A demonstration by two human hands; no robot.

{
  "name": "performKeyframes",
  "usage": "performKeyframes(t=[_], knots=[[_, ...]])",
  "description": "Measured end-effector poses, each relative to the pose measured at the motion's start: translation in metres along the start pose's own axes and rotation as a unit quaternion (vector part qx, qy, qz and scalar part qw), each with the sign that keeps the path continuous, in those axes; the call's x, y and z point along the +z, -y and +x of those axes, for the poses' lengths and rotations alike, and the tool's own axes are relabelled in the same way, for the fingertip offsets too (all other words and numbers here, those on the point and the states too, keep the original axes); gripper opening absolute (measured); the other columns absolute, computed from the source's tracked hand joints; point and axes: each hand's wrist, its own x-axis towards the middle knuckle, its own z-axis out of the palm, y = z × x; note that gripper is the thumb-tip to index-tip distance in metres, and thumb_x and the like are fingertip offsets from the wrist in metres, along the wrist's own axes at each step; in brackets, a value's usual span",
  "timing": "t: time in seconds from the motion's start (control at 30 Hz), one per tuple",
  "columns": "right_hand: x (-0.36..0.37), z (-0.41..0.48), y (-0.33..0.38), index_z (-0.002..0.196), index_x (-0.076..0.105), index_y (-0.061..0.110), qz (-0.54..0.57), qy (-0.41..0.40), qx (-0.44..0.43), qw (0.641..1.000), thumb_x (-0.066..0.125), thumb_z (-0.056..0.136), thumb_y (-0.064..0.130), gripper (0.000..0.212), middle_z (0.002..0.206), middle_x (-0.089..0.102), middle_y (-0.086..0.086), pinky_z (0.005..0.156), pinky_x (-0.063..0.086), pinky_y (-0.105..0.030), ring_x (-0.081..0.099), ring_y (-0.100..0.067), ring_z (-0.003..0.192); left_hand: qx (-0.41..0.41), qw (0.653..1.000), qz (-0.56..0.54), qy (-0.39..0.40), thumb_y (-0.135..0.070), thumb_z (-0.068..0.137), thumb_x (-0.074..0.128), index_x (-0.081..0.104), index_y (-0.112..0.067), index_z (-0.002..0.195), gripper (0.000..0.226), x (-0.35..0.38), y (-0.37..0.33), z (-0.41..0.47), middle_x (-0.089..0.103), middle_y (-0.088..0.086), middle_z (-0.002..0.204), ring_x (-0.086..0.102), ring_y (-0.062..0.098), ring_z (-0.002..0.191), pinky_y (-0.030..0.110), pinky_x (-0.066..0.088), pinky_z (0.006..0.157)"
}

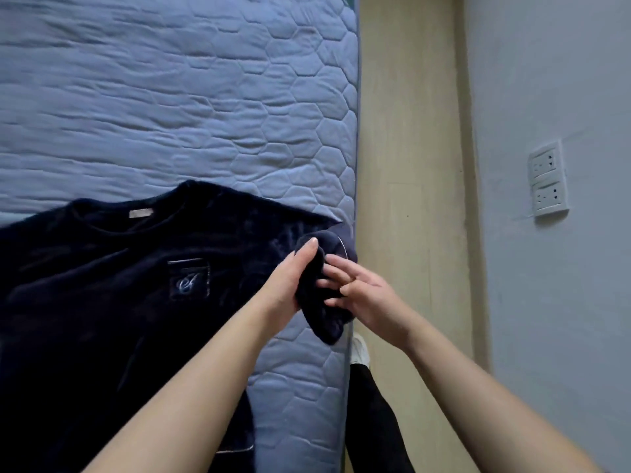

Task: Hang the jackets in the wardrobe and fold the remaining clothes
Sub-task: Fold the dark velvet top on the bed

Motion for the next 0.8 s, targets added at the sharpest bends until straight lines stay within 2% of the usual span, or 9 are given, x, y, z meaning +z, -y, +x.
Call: performKeyframes(t=[0.17, 0.27, 0.33, 0.4, 0.47, 0.57, 0.63, 0.7, 0.8], knots=[[0.107, 0.0, -0.057, 0.128, 0.055, 0.012, -0.097, 0.065, 0.008, 0.993, 0.038, 0.071, 0.002, 0.06, 0.123, 0.066, -0.001, 0.096, 0.049, -0.031, 0.06, -0.016, 0.117, 0.064, 0.98, 0.024, -0.189, -0.02, 0.09, 0.06, 0.066, -0.015, 0.09, 0.007, -0.105, 0.014, -0.082, 0.068, 0.004, 0.078, 0.064, 0.021, 0.078, 0.03, 0.05, 0.069], [0.162, 0.008, -0.124, 0.106, 0.064, 0.014, -0.172, -0.134, -0.015, 0.976, 0.046, 0.087, -0.003, 0.031, 0.097, 0.071, 0.0, 0.074, 0.05, -0.017, 0.062, -0.02, 0.097, 0.047, 0.967, -0.092, -0.231, -0.021, 0.09, 0.052, 0.064, -0.011, 0.09, 0.016, -0.179, 0.027, -0.135, 0.066, 0.004, 0.076, 0.064, 0.019, 0.07, 0.031, 0.051, 0.068], [0.191, 0.016, -0.17, 0.123, 0.051, 0.017, -0.151, -0.247, 0.046, 0.956, 0.059, 0.09, 0.014, 0.034, 0.113, 0.059, -0.002, 0.084, 0.048, -0.027, 0.055, -0.023, 0.106, 0.037, 0.957, -0.174, -0.227, -0.025, 0.091, 0.049, 0.067, -0.01, 0.093, 0.023, -0.229, 0.037, -0.168, 0.072, 0.006, 0.081, 0.068, 0.02, 0.072, 0.034, 0.053, 0.072], [0.221, 0.023, -0.207, 0.132, 0.043, 0.024, 0.067, -0.202, 0.144, 0.966, 0.064, 0.089, 0.027, 0.048, 0.125, 0.053, -0.003, 0.097, 0.045, -0.046, 0.054, -0.026, 0.117, 0.036, 0.949, -0.223, -0.218, -0.03, 0.092, 0.046, 0.069, -0.012, 0.095, 0.03, -0.279, 0.048, -0.194, 0.075, 0.007, 0.09, 0.071, 0.022, 0.078, 0.035, 0.053, 0.073], [0.254, 0.033, -0.234, 0.118, 0.055, 0.022, 0.216, -0.126, 0.143, 0.957, 0.065, 0.083, 0.021, 0.036, 0.108, 0.069, -0.003, 0.088, 0.051, -0.046, 0.066, -0.02, 0.097, 0.048, 0.939, -0.252, -0.23, -0.032, 0.093, 0.044, 0.07, -0.013, 0.096, 0.033, -0.329, 0.06, -0.214, 0.074, 0.008, 0.094, 0.071, 0.024, 0.081, 0.035, 0.053, 0.071], [0.297, 0.047, -0.274, 0.106, 0.061, 0.02, 0.113, -0.092, 0.166, 0.975, 0.059, 0.087, 0.006, 0.023, 0.082, 0.072, 0.002, 0.072, 0.054, -0.033, 0.067, -0.012, 0.071, 0.049, 0.91, -0.263, -0.317, -0.029, 0.096, 0.036, 0.065, -0.014, 0.104, 0.033, -0.402, 0.085, -0.232, 0.07, 0.008, 0.1, 0.064, 0.025, 0.087, 0.039, 0.051, 0.074], [0.311, 0.052, -0.304, 0.107, 0.062, 0.018, -0.005, -0.126, 0.224, 0.966, 0.055, 0.091, 0.007, 0.021, 0.092, 0.071, 0.0, 0.074, 0.051, -0.031, 0.066, -0.014, 0.081, 0.004, 0.892, -0.168, -0.419, -0.024, 0.096, 0.033, 0.057, -0.01, 0.115, 0.033, -0.443, 0.108, -0.239, 0.059, 0.01, 0.106, 0.057, 0.026, 0.091, 0.043, 0.047, 0.085], [0.304, 0.056, -0.326, 0.111, 0.061, 0.016, -0.125, -0.266, 0.216, 0.931, 0.057, 0.089, 0.011, 0.023, 0.108, 0.066, -0.005, 0.078, 0.047, -0.03, 0.061, -0.017, 0.09, -0.067, 0.844, 0.061, -0.529, -0.023, 0.091, 0.042, 0.054, -0.008, 0.112, 0.029, -0.472, 0.135, -0.243, 0.055, 0.015, 0.11, 0.054, 0.03, 0.101, 0.044, 0.041, 0.09], [0.265, 0.049, -0.336, 0.124, 0.049, 0.015, -0.288, -0.459, 0.172, 0.823, 0.061, 0.084, 0.017, 0.042, 0.131, 0.048, -0.009, 0.094, 0.042, -0.037, 0.052, -0.027, 0.11, -0.039, 0.762, 0.402, -0.507, -0.02, 0.085, 0.056, 0.055, -0.015, 0.114, 0.029, -0.471, 0.165, -0.243, 0.059, 0.01, 0.113, 0.056, 0.034, 0.102, 0.042, 0.045, 0.084]])
